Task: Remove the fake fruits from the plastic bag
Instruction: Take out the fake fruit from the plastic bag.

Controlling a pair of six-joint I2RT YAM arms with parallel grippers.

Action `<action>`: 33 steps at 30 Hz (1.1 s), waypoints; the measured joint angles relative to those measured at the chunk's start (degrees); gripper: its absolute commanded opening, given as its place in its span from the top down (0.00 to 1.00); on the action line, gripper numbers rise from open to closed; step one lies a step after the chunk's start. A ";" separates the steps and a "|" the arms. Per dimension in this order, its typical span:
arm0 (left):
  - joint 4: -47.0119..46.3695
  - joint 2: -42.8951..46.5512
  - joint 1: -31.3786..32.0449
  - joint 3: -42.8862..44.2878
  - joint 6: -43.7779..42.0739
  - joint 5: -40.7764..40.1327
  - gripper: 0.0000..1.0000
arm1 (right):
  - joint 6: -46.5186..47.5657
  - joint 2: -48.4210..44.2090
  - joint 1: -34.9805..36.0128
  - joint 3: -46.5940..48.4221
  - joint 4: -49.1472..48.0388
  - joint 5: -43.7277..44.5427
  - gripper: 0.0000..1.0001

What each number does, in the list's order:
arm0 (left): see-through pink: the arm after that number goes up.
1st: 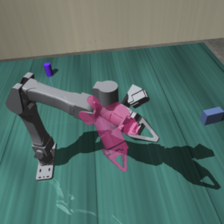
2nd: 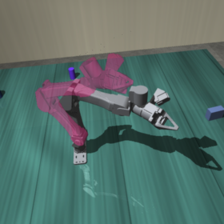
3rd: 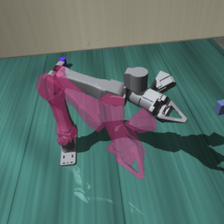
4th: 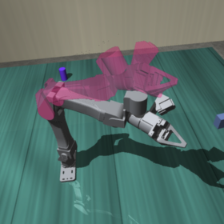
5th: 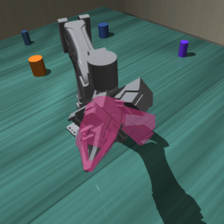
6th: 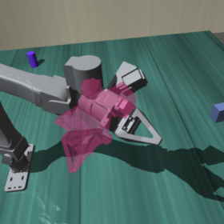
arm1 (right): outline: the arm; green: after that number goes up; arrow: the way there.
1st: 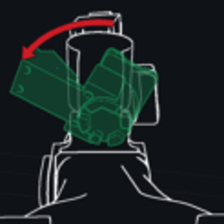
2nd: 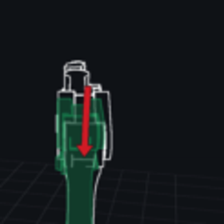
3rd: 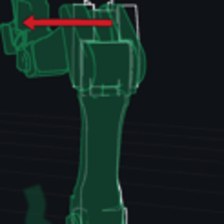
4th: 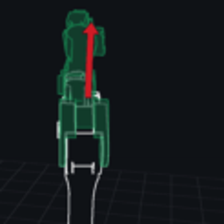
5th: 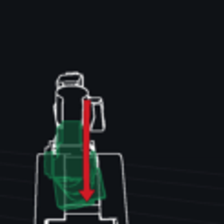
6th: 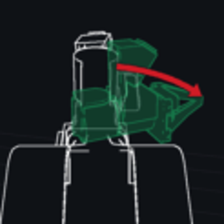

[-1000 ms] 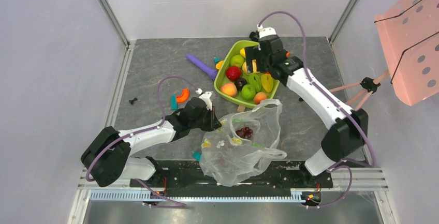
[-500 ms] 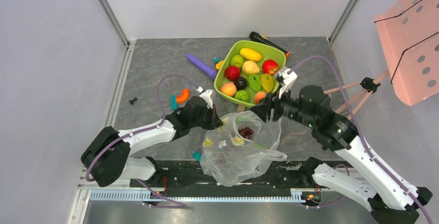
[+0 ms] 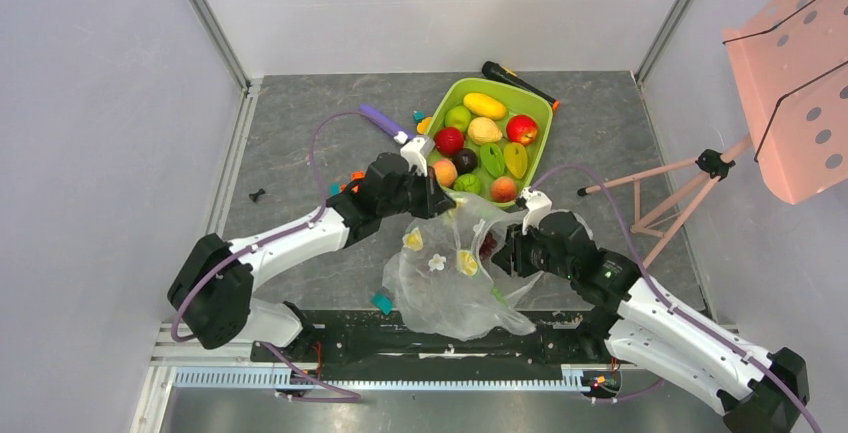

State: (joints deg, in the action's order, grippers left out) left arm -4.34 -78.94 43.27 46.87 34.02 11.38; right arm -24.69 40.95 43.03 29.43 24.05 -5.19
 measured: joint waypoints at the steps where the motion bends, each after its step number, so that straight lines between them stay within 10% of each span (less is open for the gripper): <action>1: 0.00 -0.35 0.00 1.27 -0.02 0.13 0.97 | -0.66 -0.24 0.00 -0.87 -0.63 0.96 0.66; 10: 1.05 -5.07 -0.02 4.94 -0.39 1.64 0.26 | -4.52 -3.58 0.00 -9.75 -9.49 5.77 0.34; 20: 3.85 -0.42 -0.13 -1.68 -0.46 0.11 0.13 | -5.57 -2.45 0.00 -12.33 -16.31 6.01 0.14; 33: -0.98 -3.04 -0.15 -7.78 0.37 2.58 0.98 | -10.64 2.82 0.00 -13.84 -23.93 7.02 0.11</action>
State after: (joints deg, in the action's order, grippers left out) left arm -5.32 -81.97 43.11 39.09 34.39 13.96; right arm -35.33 43.77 43.03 15.59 0.12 1.83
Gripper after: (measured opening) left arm 0.114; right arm 0.894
